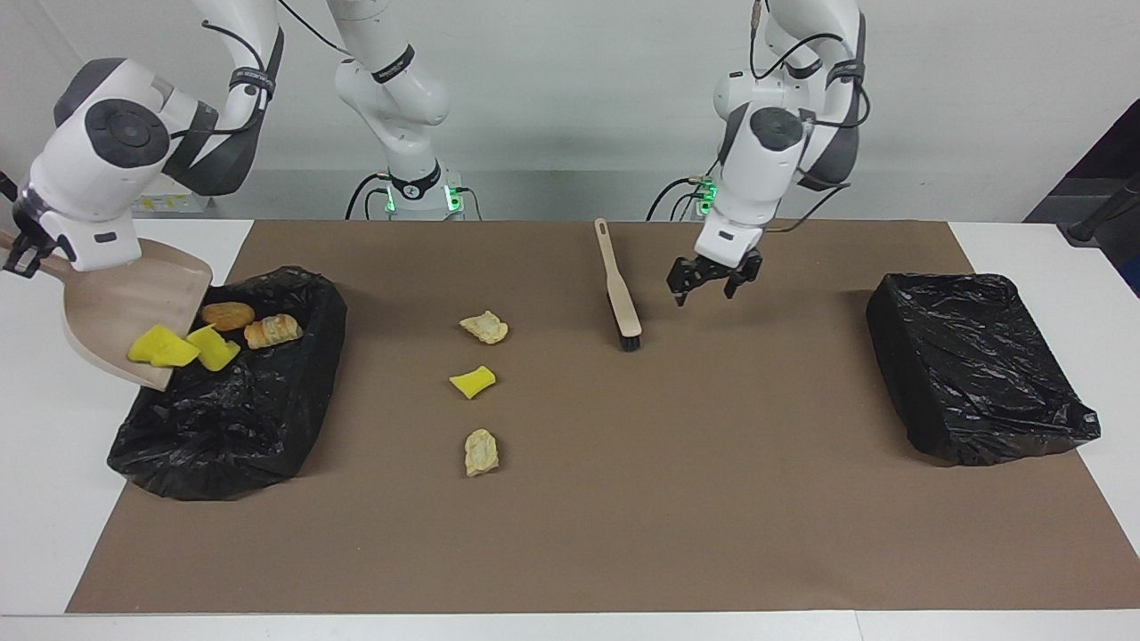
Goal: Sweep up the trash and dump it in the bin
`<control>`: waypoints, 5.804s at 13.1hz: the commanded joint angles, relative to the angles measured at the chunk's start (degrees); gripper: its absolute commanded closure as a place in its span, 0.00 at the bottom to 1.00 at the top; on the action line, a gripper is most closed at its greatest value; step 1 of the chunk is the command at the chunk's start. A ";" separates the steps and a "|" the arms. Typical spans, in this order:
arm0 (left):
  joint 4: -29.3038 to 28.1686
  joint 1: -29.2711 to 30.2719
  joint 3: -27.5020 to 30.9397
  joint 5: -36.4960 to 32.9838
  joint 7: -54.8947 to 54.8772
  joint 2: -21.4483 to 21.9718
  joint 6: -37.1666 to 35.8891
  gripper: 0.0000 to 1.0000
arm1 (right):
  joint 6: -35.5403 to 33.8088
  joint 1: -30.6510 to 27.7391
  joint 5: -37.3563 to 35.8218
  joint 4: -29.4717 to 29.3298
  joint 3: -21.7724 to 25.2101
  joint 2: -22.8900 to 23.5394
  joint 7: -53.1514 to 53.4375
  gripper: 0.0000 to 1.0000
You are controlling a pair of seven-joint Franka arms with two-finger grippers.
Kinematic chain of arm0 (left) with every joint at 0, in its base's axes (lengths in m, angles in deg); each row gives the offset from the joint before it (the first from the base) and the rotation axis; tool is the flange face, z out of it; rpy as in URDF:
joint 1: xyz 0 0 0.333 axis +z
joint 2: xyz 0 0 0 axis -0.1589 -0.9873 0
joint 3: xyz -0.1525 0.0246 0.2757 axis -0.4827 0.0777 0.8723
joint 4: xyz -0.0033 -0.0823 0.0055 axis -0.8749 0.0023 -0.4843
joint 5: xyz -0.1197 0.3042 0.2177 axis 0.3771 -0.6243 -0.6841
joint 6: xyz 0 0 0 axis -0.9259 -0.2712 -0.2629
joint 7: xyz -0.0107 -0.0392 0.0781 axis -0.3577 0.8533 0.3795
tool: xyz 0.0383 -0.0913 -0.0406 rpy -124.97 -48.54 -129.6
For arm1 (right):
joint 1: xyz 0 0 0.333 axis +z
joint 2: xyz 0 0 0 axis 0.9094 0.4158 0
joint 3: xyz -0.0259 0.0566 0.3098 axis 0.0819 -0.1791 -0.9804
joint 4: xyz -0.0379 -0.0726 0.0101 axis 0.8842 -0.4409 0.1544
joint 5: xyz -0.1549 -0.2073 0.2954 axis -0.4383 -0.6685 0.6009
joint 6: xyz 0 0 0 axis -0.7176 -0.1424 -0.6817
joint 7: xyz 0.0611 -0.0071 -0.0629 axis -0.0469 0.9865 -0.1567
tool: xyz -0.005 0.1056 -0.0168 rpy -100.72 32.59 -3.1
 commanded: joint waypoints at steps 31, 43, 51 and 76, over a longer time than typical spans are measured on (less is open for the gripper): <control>28.86 3.63 14.55 -4.79 -22.82 2.30 -33.21 0.00 | -1.00 34.43 49.02 3.17 -1.25 6.18 84.76 1.00; 28.86 3.97 14.81 -5.14 -25.37 1.95 -31.89 0.00 | -1.00 47.62 60.01 -21.45 -1.25 29.48 120.05 1.00; 29.39 4.15 14.90 -5.05 -25.63 1.68 -30.92 0.00 | 5.34 46.92 61.59 -17.85 -1.25 27.73 119.78 0.00; 29.30 4.24 15.16 -5.05 -24.76 1.77 -31.54 0.00 | 20.45 67.40 66.69 26.10 -1.42 1.71 129.98 0.42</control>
